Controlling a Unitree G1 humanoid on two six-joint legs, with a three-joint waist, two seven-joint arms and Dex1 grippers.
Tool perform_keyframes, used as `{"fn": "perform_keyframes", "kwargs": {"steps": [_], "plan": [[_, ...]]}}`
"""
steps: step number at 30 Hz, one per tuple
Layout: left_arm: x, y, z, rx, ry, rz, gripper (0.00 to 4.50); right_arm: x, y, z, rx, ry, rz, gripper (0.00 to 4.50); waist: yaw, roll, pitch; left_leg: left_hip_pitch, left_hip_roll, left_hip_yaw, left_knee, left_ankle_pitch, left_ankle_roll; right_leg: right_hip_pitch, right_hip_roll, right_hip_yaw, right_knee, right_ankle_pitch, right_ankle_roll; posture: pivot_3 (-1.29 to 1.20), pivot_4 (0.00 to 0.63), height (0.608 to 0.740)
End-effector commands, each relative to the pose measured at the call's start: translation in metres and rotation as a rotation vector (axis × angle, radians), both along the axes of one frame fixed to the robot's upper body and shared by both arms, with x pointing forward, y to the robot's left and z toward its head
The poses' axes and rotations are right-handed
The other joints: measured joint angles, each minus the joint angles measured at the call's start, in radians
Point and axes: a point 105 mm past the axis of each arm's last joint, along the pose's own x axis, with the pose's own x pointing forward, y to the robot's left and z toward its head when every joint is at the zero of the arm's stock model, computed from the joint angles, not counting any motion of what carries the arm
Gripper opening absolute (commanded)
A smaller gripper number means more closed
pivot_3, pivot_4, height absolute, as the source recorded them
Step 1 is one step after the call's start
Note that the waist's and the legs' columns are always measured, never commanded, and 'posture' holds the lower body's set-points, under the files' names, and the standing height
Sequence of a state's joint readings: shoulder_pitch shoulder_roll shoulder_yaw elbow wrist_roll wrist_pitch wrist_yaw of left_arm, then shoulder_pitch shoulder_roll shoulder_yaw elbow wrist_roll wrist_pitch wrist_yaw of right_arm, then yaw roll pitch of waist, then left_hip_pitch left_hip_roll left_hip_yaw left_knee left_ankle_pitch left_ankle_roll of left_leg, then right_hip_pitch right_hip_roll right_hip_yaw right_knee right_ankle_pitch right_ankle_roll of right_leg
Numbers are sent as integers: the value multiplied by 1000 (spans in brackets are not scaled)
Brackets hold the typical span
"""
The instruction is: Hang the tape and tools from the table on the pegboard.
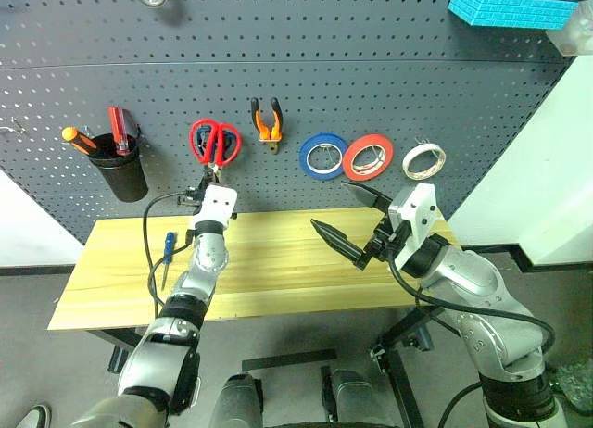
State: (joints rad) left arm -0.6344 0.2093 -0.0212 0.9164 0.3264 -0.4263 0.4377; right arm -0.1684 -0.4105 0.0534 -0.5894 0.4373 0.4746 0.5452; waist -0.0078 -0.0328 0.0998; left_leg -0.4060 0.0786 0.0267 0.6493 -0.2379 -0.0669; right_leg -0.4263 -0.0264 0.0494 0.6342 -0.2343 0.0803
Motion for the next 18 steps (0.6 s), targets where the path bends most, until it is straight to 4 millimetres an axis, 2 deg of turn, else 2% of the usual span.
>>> {"fn": "perform_keyframes", "kwargs": {"steps": [1, 5, 6, 8, 13, 18], "plan": [[11, 0, 14, -32, -27, 18, 241, -1, 2, 8, 7, -34, 8, 4500, 0, 0, 0, 0, 0, 0, 0, 0, 0, 0, 0, 0, 0, 0, 0, 19, 49, 721], [15, -2, 15, -69, -22, 22, 241, -1, 3, 8, 6, -34, 6, 4500, -1, 0, 0, 0, 0, 0, 0, 0, 0, 0, 0, 0, 0, 0, 0, 16, 49, 721], [15, -3, 13, -71, -14, 18, 947, -1, 3, 8, 7, -34, 5, 4500, -2, 0, 0, 0, 0, 0, 0, 0, 0, 0, 0, 0, 0, 0, 0, 17, 51, 721], [13, -2, 12, -72, -18, 25, 1478, -1, 3, 8, 8, -33, 4, 4500, -2, 0, 0, 0, 0, 0, 0, 0, 0, 0, 0, 0, 0, 0, 0, 18, 51, 721], [11, 10, 7, -103, -3, 70, 3145, -2, 4, 5, 9, -25, 4, 4500, -1, 0, 0, 0, 0, 0, 0, 0, 0, 0, 0, 0, 0, 0, 0, 23, 56, 721], [10, 25, -7, -173, 83, 74, 3145, -2, 6, 3, 8, -16, 9, 4500, -1, 0, 0, 0, 0, 0, 0, 0, 0, 0, 0, 0, 0, 0, 0, 35, 62, 721]]}}
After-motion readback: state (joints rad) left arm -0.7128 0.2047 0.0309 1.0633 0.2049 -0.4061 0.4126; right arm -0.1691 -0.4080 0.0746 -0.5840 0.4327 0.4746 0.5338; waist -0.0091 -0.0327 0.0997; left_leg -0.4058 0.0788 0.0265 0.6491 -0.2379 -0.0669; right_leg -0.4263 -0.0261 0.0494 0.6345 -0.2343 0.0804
